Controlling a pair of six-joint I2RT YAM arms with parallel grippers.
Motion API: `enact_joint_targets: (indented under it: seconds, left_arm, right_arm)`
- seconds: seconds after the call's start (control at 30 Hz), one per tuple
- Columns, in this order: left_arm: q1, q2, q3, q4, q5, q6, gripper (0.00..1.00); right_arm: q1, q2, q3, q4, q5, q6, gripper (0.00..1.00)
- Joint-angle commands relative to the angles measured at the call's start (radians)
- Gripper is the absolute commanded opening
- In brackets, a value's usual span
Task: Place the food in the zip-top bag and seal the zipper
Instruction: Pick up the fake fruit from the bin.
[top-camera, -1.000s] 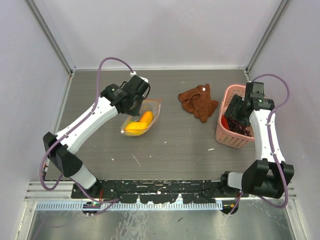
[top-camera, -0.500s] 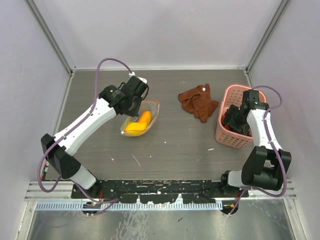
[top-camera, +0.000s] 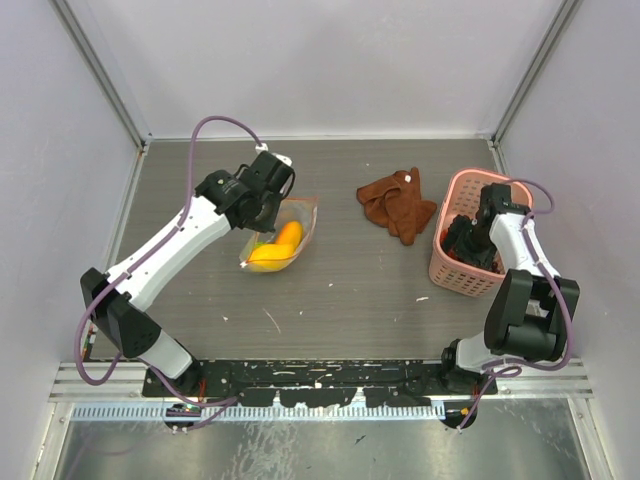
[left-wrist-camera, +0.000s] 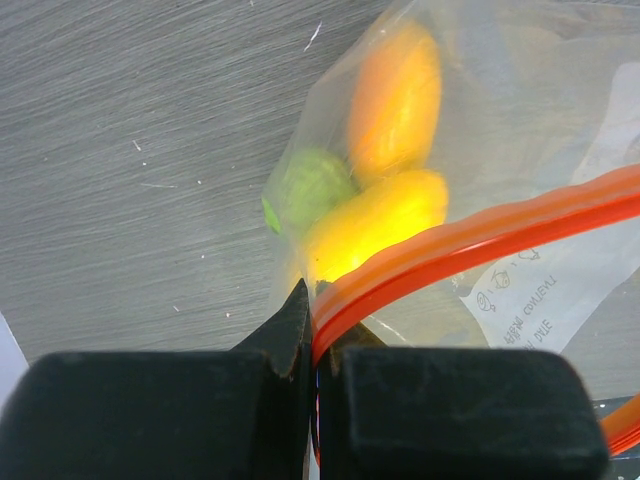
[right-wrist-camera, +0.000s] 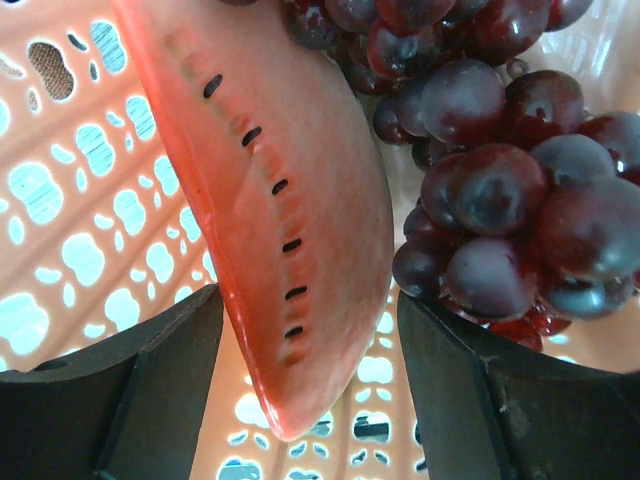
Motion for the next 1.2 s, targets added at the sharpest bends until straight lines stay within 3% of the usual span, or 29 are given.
enact_joint_targets:
  seconds: [0.0,0.47,0.9,1.17]
  left_arm:
    - [0.011,-0.044,0.001,0.037,-0.002,0.002,0.00]
    - [0.027,-0.046,-0.004,0.041,0.011,-0.001,0.00]
    - [0.035,-0.053,-0.008,0.045,0.026,-0.006,0.00]
    - [0.039,-0.054,-0.008,0.044,0.029,-0.007,0.00]
  right_arm:
    - [-0.004,0.018,-0.031,0.053,-0.043,0.023,0.75]
    - [-0.003,0.100,-0.138,0.181,-0.066,0.043,0.68]
    - [-0.003,0.055,-0.135,0.216,-0.045,0.061,0.31]
    - [-0.003,-0.049,-0.047,0.149,-0.022,0.066,0.16]
